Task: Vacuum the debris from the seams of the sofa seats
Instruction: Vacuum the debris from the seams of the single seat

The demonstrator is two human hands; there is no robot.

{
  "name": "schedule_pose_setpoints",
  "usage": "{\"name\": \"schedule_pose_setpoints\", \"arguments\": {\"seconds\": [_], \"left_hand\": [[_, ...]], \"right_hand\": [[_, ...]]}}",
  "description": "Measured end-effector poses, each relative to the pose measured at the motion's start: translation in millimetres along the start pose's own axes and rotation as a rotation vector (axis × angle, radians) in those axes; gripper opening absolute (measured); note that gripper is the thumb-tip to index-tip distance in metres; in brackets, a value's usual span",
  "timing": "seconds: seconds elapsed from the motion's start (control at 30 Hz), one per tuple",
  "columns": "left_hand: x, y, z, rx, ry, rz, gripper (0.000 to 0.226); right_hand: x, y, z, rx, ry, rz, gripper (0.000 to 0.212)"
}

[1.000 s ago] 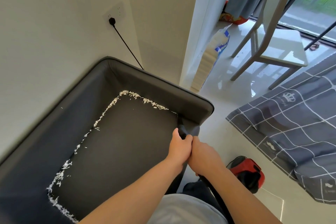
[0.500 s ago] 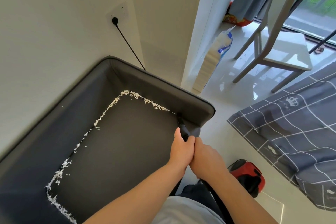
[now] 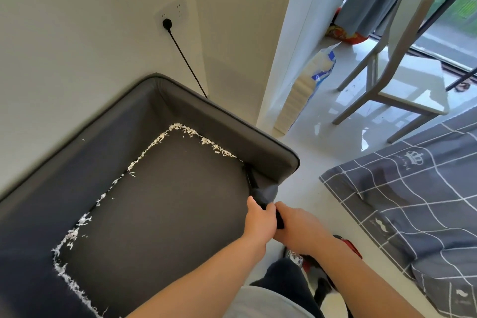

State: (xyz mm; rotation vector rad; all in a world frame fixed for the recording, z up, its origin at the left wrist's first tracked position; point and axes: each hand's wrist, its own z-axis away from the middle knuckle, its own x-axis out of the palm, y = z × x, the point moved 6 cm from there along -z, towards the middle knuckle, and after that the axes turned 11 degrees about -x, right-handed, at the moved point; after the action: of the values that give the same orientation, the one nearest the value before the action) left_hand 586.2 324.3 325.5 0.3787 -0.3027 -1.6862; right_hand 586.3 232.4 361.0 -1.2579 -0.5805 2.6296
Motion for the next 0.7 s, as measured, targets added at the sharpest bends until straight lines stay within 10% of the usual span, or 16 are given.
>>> {"name": "schedule_pose_setpoints", "arguments": {"seconds": [0.7], "left_hand": [[126.8, 45.3, 4.0, -0.014, 0.273, 0.322, 0.067]], "right_hand": [[-71.4, 116.3, 2.2, -0.295, -0.034, 0.089, 0.033]]}}
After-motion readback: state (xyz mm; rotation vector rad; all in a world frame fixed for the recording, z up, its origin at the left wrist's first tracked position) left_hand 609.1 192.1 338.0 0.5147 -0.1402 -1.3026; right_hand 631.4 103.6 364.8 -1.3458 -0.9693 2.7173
